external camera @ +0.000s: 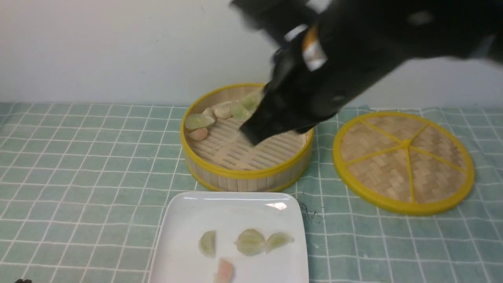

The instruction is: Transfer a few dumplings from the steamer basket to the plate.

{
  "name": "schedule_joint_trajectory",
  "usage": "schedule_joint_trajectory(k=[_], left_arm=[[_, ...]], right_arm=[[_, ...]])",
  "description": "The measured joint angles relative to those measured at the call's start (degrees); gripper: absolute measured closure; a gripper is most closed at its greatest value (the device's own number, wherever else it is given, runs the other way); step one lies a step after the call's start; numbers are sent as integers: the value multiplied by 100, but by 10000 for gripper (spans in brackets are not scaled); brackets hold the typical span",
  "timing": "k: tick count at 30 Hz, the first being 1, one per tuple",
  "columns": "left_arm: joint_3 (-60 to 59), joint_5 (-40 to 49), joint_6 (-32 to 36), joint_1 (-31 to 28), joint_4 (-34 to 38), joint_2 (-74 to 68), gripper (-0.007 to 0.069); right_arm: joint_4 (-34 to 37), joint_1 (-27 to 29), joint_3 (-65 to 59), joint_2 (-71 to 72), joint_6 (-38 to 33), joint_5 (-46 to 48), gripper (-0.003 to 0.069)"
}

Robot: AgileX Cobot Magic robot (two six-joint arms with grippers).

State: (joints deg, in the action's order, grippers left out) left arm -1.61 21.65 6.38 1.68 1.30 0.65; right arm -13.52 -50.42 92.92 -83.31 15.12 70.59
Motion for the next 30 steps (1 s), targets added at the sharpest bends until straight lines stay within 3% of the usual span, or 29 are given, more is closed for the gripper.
schedule_joint_trajectory(k=[4, 10, 13, 16, 22, 30], left_arm=[[0, 0, 0, 0, 0, 0, 631], [0, 0, 0, 0, 0, 0, 631], [0, 0, 0, 0, 0, 0, 631], [0, 0, 0, 0, 0, 0, 631], [0, 0, 0, 0, 0, 0, 631], [0, 0, 0, 0, 0, 0, 631]], right_arm=[[-232, 0, -1194, 1519, 532, -481, 671], [-248, 0, -3497, 3498, 902, -2328, 672], [-384, 0, -4702, 4461, 1363, -3525, 672], [-965, 0, -5672, 5310, 2110, -4693, 672], [-1595, 0, -6249, 5804, 3099, -5075, 672], [-1634, 0, -6307, 5836, 3371, -5192, 672]])
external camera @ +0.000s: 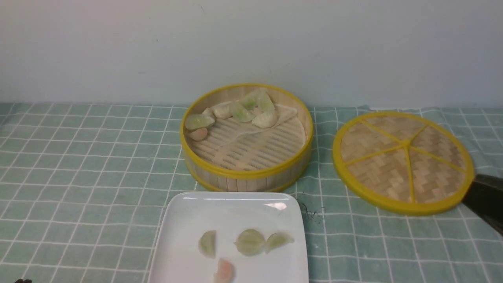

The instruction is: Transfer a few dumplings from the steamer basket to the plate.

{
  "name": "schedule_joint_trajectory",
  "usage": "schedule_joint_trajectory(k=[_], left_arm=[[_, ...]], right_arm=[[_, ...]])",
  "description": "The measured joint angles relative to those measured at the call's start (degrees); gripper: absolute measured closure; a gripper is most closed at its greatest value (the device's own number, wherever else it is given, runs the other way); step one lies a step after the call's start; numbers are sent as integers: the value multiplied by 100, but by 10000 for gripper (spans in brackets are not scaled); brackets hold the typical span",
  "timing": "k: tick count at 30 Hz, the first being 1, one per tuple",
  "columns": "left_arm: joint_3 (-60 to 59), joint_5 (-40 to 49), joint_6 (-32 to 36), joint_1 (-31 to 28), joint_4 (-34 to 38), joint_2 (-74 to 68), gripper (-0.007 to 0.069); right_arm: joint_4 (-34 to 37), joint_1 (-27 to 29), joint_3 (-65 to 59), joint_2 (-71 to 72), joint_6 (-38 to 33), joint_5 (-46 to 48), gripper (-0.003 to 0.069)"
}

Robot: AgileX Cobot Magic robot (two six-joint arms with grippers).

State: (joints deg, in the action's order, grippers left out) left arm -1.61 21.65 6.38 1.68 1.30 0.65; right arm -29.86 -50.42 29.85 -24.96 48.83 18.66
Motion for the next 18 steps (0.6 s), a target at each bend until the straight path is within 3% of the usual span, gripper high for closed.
schedule_joint_trajectory(k=[6, 9, 14, 18], left_arm=[[0, 0, 0, 0, 0, 0, 631], [0, 0, 0, 0, 0, 0, 631], [0, 0, 0, 0, 0, 0, 631], [0, 0, 0, 0, 0, 0, 631]], right_arm=[[-432, 0, 0, 0, -373, -854, 672], [9, 0, 0, 0, -1109, -1276, 672], [2531, 0, 0, 0, -4028, -1489, 672], [3608, 0, 0, 0, -5241, -1446, 672]])
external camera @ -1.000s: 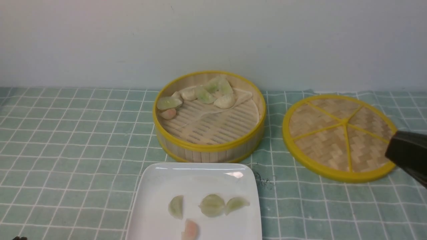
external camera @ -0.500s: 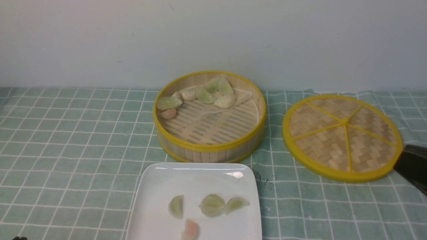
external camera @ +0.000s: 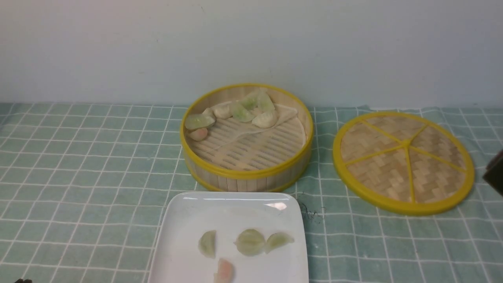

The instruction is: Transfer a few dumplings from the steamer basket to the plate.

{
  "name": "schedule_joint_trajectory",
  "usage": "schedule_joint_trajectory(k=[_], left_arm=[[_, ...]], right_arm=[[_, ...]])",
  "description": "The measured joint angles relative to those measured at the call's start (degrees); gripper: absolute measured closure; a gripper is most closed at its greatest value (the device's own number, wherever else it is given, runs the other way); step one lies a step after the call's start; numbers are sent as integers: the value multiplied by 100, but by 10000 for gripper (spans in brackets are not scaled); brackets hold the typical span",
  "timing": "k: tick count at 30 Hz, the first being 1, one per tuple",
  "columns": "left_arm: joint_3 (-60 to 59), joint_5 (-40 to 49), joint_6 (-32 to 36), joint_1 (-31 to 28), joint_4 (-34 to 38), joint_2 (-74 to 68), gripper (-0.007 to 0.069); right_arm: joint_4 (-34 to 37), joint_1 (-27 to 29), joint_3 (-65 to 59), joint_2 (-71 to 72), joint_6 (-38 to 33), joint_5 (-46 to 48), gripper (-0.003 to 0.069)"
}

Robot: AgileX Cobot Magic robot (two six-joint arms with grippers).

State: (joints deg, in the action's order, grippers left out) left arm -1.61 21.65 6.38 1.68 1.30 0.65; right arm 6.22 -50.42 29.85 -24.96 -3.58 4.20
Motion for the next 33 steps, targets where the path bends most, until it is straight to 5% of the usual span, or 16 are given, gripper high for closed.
schedule_joint_trajectory(k=[7, 11, 15, 23, 33], left_arm=[[0, 0, 0, 0, 0, 0, 631], [0, 0, 0, 0, 0, 0, 631], [0, 0, 0, 0, 0, 0, 631], [0, 0, 0, 0, 0, 0, 631], [0, 5, 0, 0, 0, 5, 631]], right_arm=[[325, 100, -101, 114, -541, 604, 672], [325, 743, -421, 357, -564, 853, 672], [325, 2207, -1369, 905, -575, 1072, 672], [325, 4206, -3029, 2416, -579, 1534, 672], [307, 5117, -3115, 2562, -579, 1754, 672]])
